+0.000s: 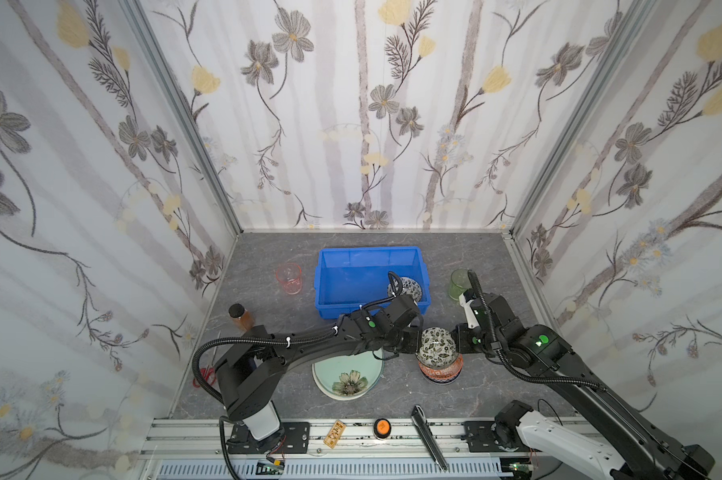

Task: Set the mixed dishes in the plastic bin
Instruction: 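Carry the bowl over the bin with the left gripper while the right gripper withdraws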

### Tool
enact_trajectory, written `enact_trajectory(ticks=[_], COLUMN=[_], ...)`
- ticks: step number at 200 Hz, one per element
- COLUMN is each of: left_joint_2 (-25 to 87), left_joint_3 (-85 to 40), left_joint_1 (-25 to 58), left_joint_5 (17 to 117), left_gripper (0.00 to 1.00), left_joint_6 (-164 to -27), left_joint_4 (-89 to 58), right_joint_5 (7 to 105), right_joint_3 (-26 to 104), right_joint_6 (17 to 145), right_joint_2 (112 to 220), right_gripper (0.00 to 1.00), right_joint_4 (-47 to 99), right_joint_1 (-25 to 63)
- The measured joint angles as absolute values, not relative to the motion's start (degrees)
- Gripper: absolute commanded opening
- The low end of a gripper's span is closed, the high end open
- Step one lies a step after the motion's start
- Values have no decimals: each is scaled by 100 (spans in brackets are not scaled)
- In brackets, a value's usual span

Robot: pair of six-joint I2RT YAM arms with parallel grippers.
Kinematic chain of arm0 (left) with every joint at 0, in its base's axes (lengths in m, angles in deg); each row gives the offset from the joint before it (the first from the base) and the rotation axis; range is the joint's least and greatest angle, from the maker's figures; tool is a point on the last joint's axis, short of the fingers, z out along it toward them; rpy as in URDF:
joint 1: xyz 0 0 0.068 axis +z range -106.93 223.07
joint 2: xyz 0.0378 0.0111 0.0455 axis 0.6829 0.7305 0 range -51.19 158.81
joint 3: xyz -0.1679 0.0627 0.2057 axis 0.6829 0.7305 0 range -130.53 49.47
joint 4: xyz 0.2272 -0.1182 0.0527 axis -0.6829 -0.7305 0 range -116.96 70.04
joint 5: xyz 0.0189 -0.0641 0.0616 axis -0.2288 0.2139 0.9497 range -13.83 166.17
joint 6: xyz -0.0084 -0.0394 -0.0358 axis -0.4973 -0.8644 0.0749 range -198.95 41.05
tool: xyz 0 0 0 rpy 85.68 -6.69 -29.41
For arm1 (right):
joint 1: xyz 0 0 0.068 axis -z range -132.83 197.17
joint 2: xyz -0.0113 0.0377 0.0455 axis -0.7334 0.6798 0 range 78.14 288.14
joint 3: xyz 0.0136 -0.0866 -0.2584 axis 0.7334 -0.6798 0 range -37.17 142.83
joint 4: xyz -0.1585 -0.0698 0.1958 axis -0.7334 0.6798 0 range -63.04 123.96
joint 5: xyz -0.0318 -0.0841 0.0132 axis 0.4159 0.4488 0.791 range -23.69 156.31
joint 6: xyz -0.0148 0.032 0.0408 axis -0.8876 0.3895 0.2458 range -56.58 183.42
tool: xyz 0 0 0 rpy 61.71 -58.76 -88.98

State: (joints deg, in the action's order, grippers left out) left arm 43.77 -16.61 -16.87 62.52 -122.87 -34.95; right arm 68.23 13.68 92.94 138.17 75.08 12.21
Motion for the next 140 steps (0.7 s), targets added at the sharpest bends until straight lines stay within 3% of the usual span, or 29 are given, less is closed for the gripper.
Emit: enact_trajectory(ticks=[25,73,80,91,110,140], left_joint_2=[4375,4159,4111,4028,3923,3844], left_joint_3=[-1661,-1661,-1661,-1661,-1698,-1960], left_joint_1=[-1687,-1615,-1580,-1504,-1340,-955], left_joint_5=[6259,6305,6305,6351,6438,6558], left_gripper=[0,0,0,0,0,0], left_joint_6=[-12287,-12259,-12250,-12241,-12112,-11914], left_joint_4=[-3495,-3503,-3506,-3523,-3604,-3877], right_joint_5=[6823,6928,6971,7017,7201,7461], right_joint_3=[1387,1578,1608,1667,1787,1991], right_joint_6=[9294,9296,9296,9327,9335,9364], right_joint_2=[13817,13701,13668,13590,13423,13176], right_gripper=[45,70,83,94,99,100], right_joint_4=[7513,7513,7513,7515,7515,7467], right_joint_1=[1226,1248,1250,1252,1267,1366])
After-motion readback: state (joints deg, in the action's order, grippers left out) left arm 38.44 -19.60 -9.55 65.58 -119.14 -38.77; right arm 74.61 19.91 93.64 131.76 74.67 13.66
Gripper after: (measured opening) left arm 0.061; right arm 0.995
